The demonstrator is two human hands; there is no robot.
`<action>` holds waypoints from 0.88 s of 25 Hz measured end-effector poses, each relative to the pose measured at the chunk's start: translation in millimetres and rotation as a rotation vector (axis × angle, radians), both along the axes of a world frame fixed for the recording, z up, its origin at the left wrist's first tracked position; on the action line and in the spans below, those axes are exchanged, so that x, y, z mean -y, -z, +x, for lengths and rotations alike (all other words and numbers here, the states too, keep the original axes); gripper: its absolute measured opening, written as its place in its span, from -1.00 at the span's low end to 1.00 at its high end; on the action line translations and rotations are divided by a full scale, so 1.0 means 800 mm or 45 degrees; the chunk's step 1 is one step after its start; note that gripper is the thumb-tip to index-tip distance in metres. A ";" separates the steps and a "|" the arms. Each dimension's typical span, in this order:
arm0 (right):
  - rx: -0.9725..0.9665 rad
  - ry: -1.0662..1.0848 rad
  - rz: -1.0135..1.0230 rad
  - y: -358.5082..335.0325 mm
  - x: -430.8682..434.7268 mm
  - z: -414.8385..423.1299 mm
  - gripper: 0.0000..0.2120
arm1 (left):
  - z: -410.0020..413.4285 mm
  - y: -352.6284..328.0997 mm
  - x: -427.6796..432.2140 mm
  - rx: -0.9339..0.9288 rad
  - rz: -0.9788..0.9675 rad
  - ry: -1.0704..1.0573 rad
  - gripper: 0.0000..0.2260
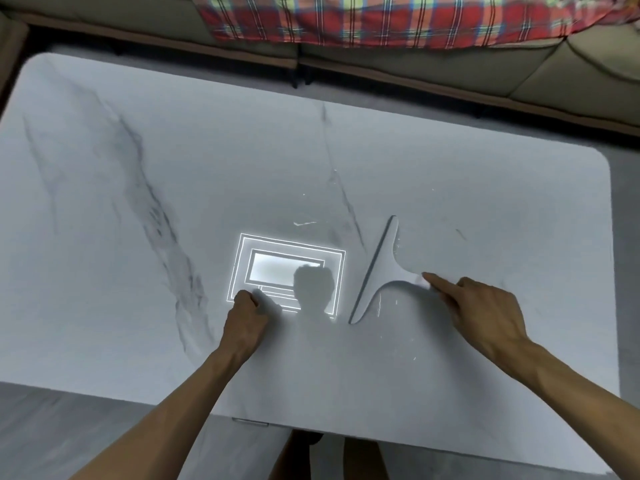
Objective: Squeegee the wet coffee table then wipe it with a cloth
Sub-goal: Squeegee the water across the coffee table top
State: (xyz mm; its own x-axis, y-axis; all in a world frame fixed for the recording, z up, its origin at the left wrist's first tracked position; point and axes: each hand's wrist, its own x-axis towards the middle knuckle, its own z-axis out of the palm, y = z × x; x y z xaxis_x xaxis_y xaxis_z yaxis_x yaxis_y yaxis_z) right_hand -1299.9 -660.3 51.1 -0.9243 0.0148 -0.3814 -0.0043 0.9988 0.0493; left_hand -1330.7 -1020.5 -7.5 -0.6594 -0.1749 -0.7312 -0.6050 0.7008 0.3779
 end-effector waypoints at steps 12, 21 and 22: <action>-0.157 -0.071 -0.379 0.015 0.114 -0.307 -0.64 | -0.069 0.011 -0.043 -0.099 0.026 -0.084 -0.83; 0.098 -0.346 -0.428 0.045 0.105 -0.278 -0.54 | -0.095 0.040 -0.044 0.312 0.019 0.067 -0.50; 0.130 -0.387 -0.390 0.039 0.087 -0.259 -0.50 | -0.098 0.037 -0.044 0.321 0.037 0.070 -0.49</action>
State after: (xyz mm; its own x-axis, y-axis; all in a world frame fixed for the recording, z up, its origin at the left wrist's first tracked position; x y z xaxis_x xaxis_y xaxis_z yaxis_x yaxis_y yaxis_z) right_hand -1506.7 -729.5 19.5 -0.8265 -0.3798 -0.4154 -0.2896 0.9198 -0.2649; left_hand -1409.0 -985.6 -37.2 -0.4635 -0.1205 -0.8779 -0.6442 0.7261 0.2404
